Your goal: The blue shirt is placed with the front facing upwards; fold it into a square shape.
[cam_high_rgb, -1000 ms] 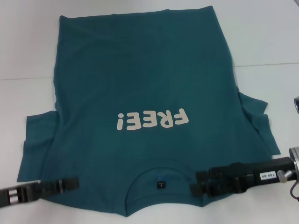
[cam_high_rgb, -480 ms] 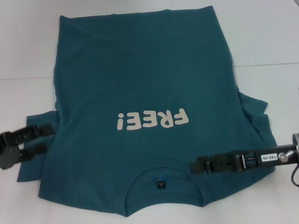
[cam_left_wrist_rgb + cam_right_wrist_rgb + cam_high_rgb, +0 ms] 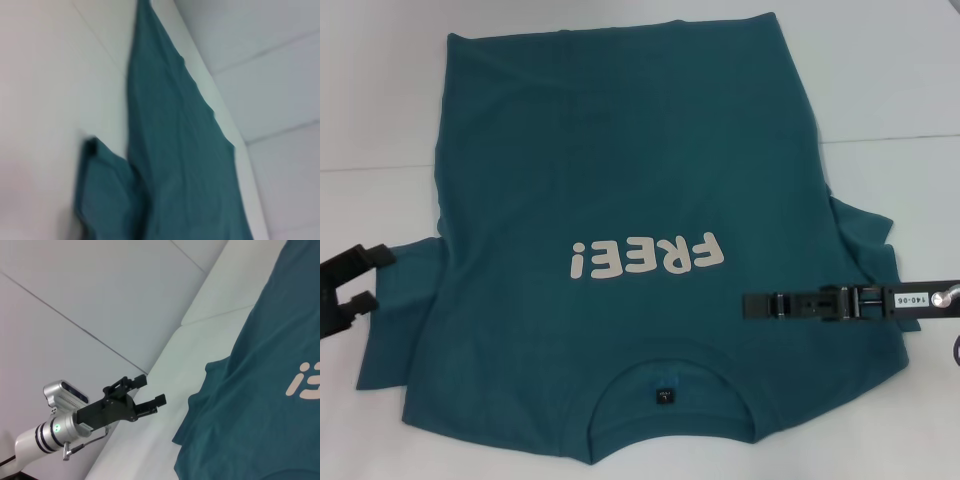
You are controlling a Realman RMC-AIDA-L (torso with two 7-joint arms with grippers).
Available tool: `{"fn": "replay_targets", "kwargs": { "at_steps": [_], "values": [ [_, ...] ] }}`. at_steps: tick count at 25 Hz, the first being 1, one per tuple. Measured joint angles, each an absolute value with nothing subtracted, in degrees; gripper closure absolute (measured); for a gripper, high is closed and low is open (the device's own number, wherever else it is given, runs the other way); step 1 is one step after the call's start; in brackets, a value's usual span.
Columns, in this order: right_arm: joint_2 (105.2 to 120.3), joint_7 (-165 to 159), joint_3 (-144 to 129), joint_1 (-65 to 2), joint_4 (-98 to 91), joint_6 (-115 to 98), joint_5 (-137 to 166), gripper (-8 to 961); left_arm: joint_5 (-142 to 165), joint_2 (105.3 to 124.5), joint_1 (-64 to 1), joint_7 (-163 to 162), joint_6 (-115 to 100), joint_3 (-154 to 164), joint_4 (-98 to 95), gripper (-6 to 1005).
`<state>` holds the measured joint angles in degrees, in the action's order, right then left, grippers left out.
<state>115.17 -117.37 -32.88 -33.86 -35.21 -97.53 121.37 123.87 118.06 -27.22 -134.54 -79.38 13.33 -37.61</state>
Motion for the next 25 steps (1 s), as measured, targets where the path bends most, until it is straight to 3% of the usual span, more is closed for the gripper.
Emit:
{"fn": "replay_targets", "kwargs": {
  "at_steps": [16,25],
  "values": [
    [115.0,-120.79,-32.89,-33.45,-35.16,-94.98,122.06,12,123.58,117.71,-28.9,-134.23,-69.99,14.55,-36.76,126],
    [113.02,-131.13,-33.67,-37.19,-35.4,-96.88,122.03,13,124.15,117.53,-30.38,-134.45,-67.49,18.47,-36.29,127]
  ]
}}
